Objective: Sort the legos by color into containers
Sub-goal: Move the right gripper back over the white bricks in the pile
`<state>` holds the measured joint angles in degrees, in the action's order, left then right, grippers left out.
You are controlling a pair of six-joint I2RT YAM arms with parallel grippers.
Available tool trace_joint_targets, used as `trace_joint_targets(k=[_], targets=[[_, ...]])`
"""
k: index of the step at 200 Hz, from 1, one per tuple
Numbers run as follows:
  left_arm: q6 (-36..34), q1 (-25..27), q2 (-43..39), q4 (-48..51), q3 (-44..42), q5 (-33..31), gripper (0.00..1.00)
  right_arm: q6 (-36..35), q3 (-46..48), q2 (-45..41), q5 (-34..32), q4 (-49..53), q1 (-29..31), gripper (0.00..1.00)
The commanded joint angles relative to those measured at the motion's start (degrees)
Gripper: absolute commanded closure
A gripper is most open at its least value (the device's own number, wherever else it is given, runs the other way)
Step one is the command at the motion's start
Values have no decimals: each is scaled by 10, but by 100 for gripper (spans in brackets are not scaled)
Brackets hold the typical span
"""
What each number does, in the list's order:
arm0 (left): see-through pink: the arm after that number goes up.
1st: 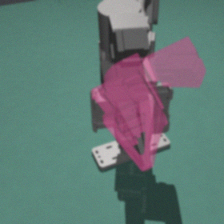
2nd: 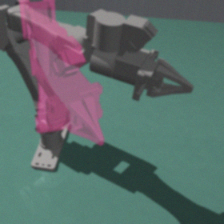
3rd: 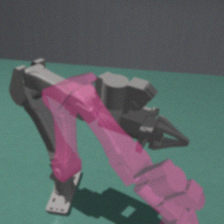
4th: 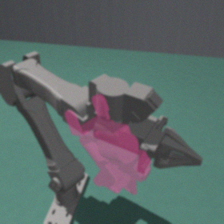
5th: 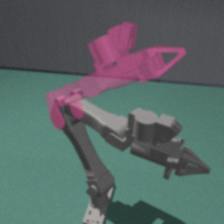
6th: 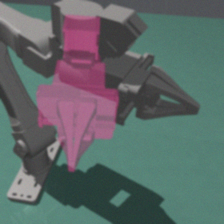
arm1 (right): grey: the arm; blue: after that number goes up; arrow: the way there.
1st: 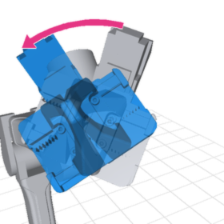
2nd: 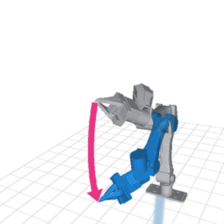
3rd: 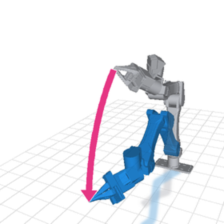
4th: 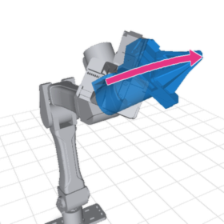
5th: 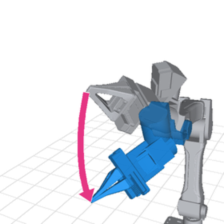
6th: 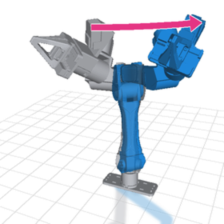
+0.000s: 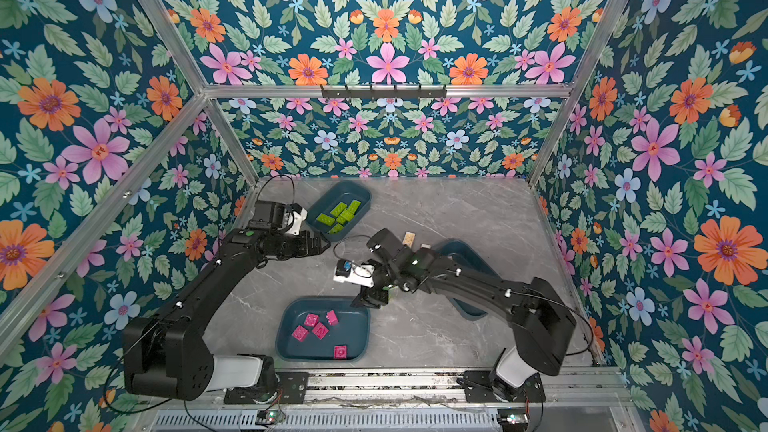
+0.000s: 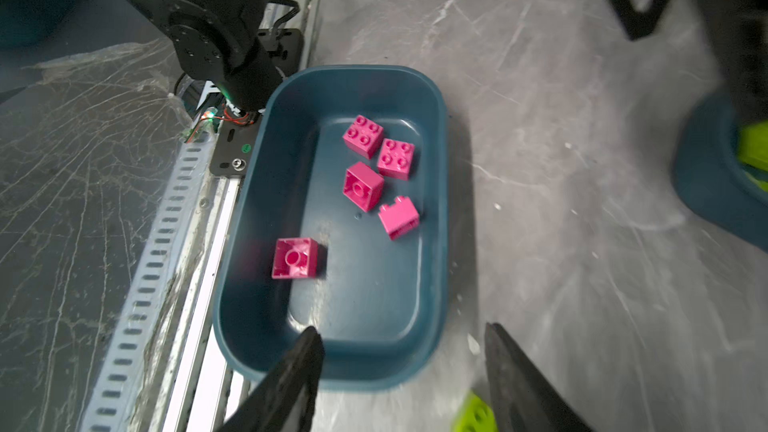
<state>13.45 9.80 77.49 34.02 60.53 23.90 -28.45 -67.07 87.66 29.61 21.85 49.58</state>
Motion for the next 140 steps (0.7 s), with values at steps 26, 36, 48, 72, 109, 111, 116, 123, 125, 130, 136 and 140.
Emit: trace_joint_targets(k=[26,36,48,72,109,111,116,123,125,130,136,140], targets=[[10,0,-1,-16,-3,12,0,58,13,-50,-17,99,-120,36],[11,0,-2,-16,-3,12,0,36,17,-55,-31,112,-125,36],[11,0,0,-17,0,12,0,-7,27,-58,-50,126,-125,35],[10,0,3,-15,4,13,0,-83,49,-57,-73,122,-125,35],[9,0,4,-15,3,12,0,-166,59,-9,-82,102,-127,37],[9,-1,4,-15,3,12,0,-169,59,-6,-83,99,-127,38],[8,0,3,-14,3,12,0,-177,59,3,-84,92,-127,38],[7,0,4,-15,2,12,0,-188,58,15,-84,85,-127,38],[7,0,5,-14,3,12,0,-190,58,19,-84,82,-126,39],[6,0,4,-14,3,11,0,-196,56,28,-83,77,-127,39],[5,0,6,-13,4,11,0,-205,53,38,-83,72,-126,40],[4,0,6,-12,5,11,0,-211,51,46,-83,71,-126,40]])
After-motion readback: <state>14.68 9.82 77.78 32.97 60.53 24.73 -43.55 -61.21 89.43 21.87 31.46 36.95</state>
